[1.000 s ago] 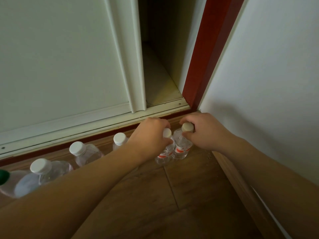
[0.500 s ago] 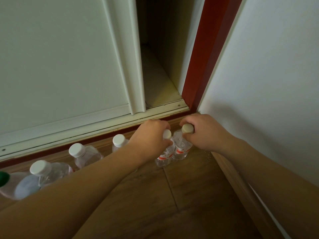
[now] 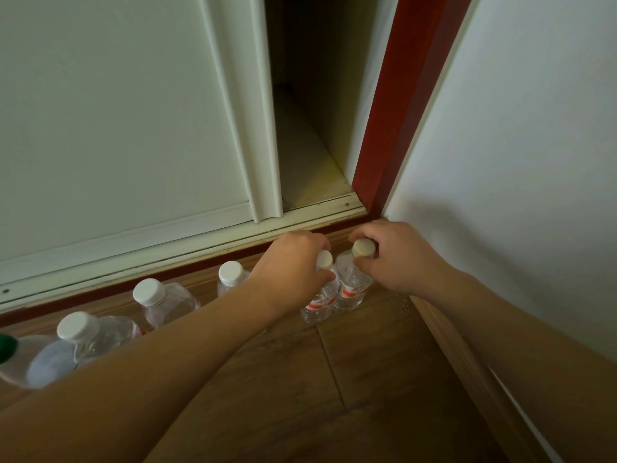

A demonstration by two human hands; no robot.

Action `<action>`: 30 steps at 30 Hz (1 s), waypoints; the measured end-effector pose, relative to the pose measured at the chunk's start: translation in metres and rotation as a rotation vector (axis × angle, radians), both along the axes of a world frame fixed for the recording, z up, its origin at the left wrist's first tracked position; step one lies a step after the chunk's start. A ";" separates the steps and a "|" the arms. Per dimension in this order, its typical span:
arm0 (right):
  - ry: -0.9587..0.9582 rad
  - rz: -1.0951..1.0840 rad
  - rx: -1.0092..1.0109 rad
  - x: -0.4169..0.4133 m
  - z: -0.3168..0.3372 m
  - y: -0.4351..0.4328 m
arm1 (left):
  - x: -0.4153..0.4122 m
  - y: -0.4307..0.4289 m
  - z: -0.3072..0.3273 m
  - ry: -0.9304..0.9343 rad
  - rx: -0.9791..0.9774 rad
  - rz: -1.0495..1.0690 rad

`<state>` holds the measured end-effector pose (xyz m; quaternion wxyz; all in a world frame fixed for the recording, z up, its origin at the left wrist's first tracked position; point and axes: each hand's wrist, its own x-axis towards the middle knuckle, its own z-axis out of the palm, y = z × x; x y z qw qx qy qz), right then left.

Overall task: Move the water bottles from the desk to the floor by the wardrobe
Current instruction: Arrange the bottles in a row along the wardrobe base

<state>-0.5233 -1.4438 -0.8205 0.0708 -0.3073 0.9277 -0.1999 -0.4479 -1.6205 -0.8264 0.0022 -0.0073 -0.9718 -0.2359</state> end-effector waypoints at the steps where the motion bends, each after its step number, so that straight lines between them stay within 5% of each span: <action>1: 0.000 0.001 0.000 0.000 0.000 0.000 | 0.000 0.000 0.000 0.001 -0.001 -0.002; 30: -0.040 -0.014 -0.011 0.001 0.000 0.002 | 0.000 -0.003 -0.005 0.018 0.025 0.003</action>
